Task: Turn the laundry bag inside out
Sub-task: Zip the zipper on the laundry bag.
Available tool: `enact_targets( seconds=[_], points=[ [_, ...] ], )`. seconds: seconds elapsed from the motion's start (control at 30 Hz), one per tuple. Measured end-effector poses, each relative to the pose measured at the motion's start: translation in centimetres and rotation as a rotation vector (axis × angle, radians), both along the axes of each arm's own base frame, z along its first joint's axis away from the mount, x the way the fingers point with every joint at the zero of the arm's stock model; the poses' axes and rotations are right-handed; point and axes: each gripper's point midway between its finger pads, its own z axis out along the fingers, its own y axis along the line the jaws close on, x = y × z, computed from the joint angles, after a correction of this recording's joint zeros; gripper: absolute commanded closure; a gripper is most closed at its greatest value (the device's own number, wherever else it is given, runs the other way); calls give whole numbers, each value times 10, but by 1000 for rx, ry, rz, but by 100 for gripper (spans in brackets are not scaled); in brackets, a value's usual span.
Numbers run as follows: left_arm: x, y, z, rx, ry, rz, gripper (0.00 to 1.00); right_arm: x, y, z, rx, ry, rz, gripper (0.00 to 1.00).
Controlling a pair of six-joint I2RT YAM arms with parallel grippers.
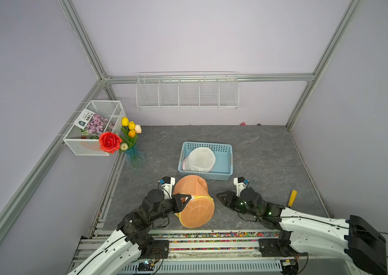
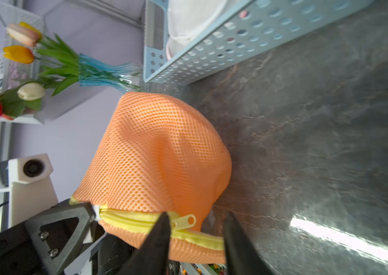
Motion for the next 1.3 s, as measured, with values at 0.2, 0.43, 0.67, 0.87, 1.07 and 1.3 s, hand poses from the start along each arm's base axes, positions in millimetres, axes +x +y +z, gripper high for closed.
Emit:
enact_targets(
  seconds=[0.2, 0.43, 0.67, 0.87, 1.07, 1.3],
  points=[
    [0, 0, 1, -10, 9, 7, 100, 1, 12, -2, 117, -8, -10, 36],
    [3, 0, 4, -36, 24, 31, 100, -8, 30, -24, 170, 14, -23, 34],
    [9, 4, 10, -75, 31, 92, 100, -9, 50, -9, 328, -10, -62, 35],
    [14, 13, 8, -36, 40, 148, 100, -10, 58, -1, 414, -14, -82, 39],
    [15, 16, 17, 19, 12, 141, 100, -10, 54, 20, 479, -66, -82, 42],
    [11, 17, 8, 80, -8, 97, 100, -17, 36, 64, 467, -197, -48, 44]
  ],
)
